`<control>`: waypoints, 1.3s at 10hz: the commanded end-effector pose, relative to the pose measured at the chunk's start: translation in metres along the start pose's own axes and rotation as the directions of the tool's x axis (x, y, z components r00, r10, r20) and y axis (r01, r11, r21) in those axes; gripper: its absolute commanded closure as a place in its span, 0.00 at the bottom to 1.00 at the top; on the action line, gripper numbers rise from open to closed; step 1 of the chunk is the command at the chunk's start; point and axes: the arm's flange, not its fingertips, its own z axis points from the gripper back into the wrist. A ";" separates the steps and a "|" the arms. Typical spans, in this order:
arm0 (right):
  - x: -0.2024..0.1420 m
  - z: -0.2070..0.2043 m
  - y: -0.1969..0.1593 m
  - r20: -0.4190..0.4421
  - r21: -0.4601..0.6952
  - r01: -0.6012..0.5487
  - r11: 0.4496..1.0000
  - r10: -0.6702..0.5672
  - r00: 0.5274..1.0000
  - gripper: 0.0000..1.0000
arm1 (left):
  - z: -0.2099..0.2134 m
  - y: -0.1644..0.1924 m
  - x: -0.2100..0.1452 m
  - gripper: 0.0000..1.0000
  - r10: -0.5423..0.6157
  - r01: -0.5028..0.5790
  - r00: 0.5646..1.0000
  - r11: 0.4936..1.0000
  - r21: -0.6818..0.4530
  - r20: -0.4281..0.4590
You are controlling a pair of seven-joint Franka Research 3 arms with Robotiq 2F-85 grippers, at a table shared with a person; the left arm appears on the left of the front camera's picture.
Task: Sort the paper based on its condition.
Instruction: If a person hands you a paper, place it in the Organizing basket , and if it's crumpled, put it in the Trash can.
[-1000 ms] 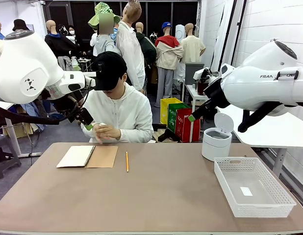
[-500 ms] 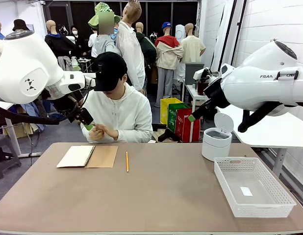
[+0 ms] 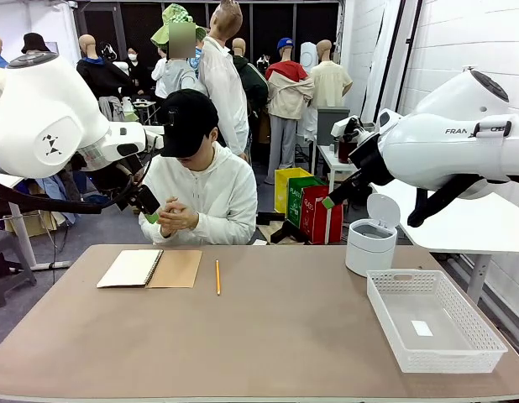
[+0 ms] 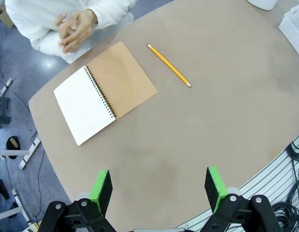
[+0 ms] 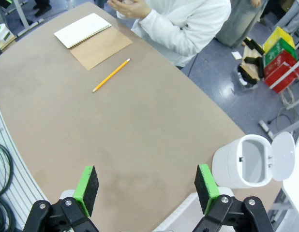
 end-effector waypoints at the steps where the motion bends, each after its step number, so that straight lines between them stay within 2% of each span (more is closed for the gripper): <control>1: 0.000 0.001 -0.001 -0.009 -0.002 -0.007 1.000 0.007 1.000 0.00 | 0.000 0.001 0.000 0.00 0.001 -0.001 1.000 1.000 0.001 0.005; 13: 0.000 0.001 -0.001 -0.009 -0.002 -0.007 1.000 0.007 1.000 0.00 | 0.000 0.001 0.000 0.00 0.001 -0.001 1.000 1.000 0.001 0.005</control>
